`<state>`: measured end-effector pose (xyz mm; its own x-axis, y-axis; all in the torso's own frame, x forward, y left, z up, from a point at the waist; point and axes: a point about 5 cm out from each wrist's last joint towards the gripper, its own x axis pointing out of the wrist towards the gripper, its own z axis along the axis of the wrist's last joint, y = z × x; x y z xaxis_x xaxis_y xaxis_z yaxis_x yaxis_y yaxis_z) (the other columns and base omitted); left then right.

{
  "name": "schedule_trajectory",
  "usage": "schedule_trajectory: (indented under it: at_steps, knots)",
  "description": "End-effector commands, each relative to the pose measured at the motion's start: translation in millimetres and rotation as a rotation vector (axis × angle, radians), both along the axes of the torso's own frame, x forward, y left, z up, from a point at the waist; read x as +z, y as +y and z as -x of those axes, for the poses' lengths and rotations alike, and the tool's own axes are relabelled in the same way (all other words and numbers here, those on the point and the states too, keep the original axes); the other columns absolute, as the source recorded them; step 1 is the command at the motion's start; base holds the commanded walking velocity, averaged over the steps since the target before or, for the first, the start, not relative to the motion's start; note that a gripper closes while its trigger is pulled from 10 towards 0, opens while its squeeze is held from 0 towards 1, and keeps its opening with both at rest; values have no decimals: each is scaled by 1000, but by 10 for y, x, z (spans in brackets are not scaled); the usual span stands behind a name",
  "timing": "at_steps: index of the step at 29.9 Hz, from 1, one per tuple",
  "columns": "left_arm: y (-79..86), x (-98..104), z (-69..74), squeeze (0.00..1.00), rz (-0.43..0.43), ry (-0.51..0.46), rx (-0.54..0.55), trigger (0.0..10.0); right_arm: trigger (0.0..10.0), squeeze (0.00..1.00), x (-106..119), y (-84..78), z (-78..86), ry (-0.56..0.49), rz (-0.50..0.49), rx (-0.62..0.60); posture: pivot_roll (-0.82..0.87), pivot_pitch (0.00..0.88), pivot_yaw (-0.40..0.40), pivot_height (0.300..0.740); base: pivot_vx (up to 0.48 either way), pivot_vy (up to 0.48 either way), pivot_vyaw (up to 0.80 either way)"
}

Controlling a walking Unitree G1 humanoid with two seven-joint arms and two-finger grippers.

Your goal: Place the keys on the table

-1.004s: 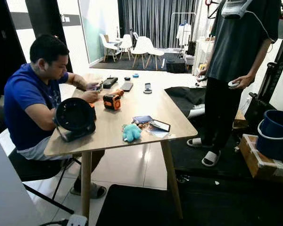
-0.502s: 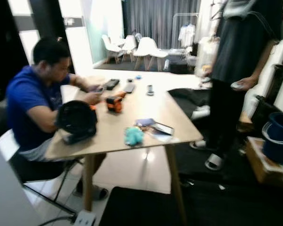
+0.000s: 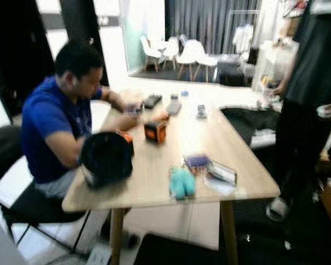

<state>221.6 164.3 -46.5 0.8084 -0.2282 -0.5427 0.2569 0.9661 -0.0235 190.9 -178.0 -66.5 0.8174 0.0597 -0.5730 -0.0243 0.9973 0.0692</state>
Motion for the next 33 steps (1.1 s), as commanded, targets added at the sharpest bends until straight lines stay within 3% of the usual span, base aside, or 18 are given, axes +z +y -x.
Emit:
schedule_trajectory:
  at_steps: [1, 12, 33]
  knots:
    - [38, -32, 47, 0, -6, 18, 3, 10000, 10000, 0, -55, 50, 85, 33, -16, -5, 60, 22, 26, 740, 0, 0, 0]
    - [64, -39, 115, 0, -26, -3, -48, 10000, 10000, 0, -69, 76, 104, 41, -18, -5, 62, 22, 28, 740, 0, 0, 0]
    - [50, -69, 132, 0, -21, 39, -73, 10000, 10000, 0, -79, 62, 126, 47, -14, -13, 61, 16, 31, 740, 0, -375, 0]
